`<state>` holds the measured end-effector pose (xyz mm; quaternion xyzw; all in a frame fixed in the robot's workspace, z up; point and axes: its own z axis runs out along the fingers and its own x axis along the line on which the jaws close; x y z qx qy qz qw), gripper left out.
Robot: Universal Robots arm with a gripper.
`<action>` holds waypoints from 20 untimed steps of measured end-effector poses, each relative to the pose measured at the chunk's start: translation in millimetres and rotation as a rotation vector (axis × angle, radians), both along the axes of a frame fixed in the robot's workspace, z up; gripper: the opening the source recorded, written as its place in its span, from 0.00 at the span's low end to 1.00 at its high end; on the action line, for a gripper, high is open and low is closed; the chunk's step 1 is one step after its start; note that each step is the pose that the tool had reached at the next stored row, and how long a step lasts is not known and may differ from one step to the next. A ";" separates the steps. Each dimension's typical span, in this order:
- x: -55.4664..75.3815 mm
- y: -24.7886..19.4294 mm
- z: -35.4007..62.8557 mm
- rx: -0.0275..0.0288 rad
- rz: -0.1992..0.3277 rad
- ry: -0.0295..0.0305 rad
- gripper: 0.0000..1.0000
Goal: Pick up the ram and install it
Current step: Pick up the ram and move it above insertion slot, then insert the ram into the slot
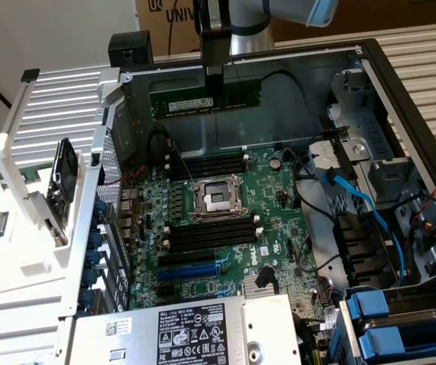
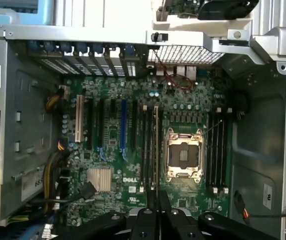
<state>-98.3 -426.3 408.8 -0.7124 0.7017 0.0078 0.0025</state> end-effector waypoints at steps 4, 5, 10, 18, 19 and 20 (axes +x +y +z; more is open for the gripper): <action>6.0 1.1 -5.8 0.0001 -0.041 -0.0006 0.12; 6.0 1.2 -7.6 0.0004 -0.056 -0.0026 0.12; 5.6 1.2 -14.1 0.0016 -0.076 -0.0121 0.12; 5.4 1.1 -15.0 0.0020 -0.076 -0.0128 0.12; 5.4 1.1 -15.0 0.0020 -0.076 -0.0129 0.12; 5.4 1.1 -15.0 0.0020 -0.076 -0.0128 0.12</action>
